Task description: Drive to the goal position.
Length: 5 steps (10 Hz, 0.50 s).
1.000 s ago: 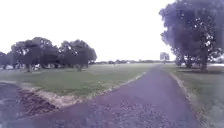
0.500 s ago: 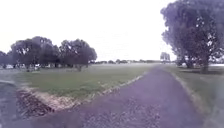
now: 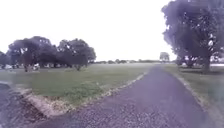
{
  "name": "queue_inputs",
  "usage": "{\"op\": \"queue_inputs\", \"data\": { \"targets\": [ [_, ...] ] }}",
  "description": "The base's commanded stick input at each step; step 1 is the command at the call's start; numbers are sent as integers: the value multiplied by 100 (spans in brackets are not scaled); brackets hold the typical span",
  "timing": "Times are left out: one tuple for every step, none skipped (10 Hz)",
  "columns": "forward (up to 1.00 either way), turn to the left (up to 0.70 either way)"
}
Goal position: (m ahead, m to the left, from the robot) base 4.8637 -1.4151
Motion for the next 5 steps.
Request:
{"op": "queue_inputs", "data": {
  "targets": [
    [45,-27],
    [45,-27],
    [45,-27],
    [45,-27],
    [45,-27]
  ]
}}
